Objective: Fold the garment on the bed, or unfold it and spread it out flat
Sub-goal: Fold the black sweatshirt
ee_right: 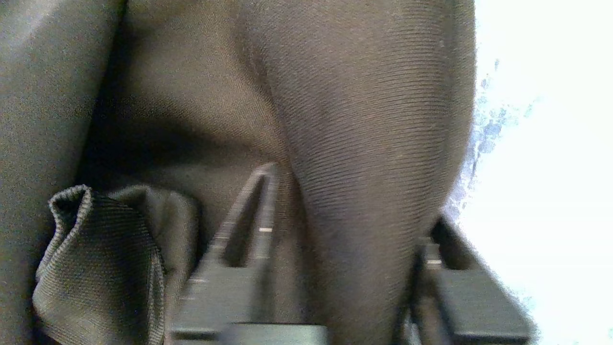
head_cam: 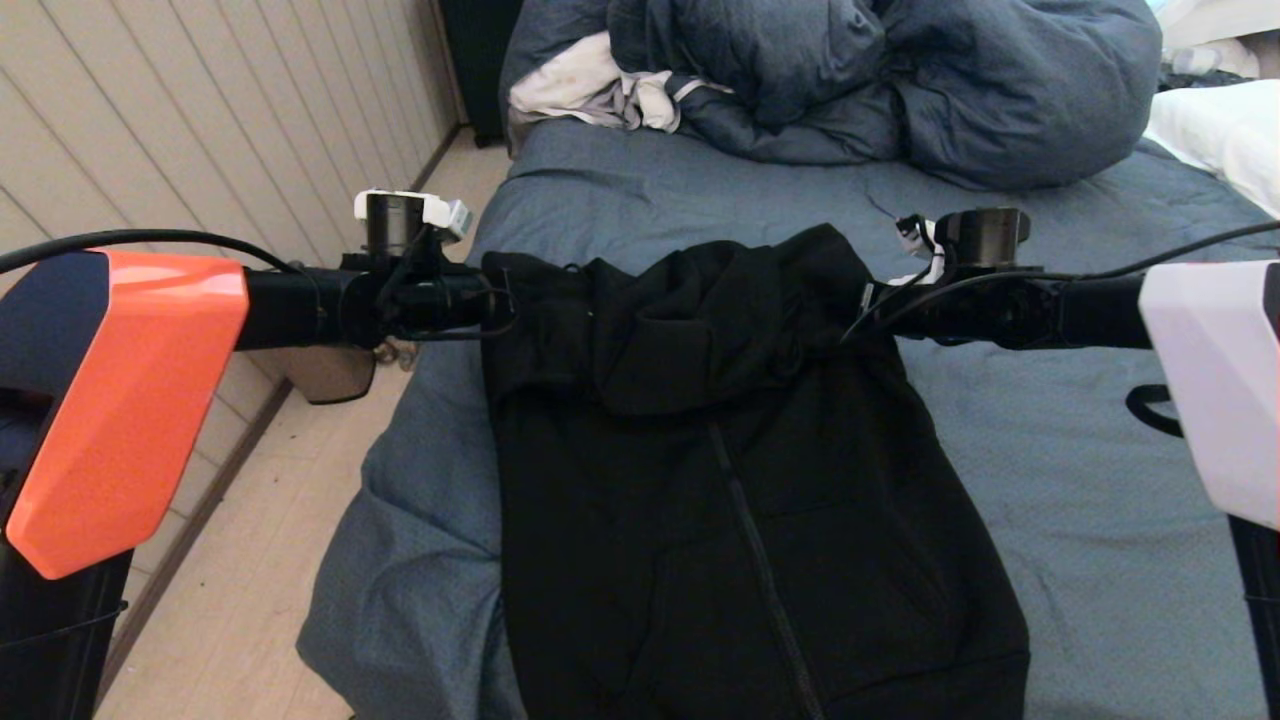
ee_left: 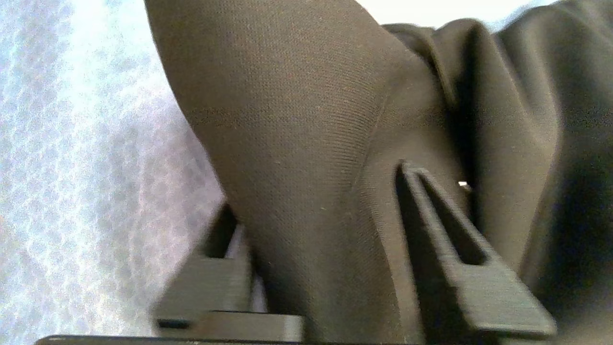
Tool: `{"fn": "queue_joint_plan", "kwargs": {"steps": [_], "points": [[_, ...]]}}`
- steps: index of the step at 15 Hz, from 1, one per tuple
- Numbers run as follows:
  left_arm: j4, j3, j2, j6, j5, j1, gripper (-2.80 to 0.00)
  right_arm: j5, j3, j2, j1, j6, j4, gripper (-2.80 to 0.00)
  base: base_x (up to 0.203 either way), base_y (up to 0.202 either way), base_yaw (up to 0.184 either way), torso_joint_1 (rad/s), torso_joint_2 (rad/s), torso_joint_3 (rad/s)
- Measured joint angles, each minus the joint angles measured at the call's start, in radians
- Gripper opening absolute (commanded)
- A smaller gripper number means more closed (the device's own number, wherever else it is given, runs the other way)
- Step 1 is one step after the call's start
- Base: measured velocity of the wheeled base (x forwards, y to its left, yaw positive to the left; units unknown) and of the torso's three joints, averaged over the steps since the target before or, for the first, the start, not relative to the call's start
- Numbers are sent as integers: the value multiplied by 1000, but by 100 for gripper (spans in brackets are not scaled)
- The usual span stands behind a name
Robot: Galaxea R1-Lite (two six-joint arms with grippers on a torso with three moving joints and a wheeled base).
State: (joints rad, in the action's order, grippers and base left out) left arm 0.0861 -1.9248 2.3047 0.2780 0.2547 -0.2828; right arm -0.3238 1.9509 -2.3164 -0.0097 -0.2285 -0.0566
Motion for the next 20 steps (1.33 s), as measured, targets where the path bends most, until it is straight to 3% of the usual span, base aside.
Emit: {"fn": "queue_joint_plan", "kwargs": {"steps": [3,5,7,11,12,17,18,20], "points": [[-35,23,-17,42,-56,14,0,-3,-11,5,-27,-1,3,0,0,0,0,0,0,0],[-29,94,-45,57,-61,32,0,-7,-45,21,-50,-3,4,0,0,0,0,0,0,0],[-5,202,-90,59,-28,62,0,-29,-78,51,-77,-30,6,0,0,0,0,0,0,0],[88,488,-276,55,59,113,0,-158,-179,155,-124,-173,8,0,0,0,0,0,0,0],[109,562,-343,52,80,123,-280,-180,-226,193,-134,-189,7,-280,0,0,0,0,0,0],[155,914,-634,71,160,158,-280,-226,-586,455,-167,-170,5,-280,0,0,0,0,0,0],[152,970,-664,98,170,160,-280,-233,-672,511,-172,-149,7,-280,0,0,0,0,0,0],[154,1036,-700,222,235,148,-280,-236,-809,596,-185,-99,40,-280,0,0,0,0,0,0]]}}
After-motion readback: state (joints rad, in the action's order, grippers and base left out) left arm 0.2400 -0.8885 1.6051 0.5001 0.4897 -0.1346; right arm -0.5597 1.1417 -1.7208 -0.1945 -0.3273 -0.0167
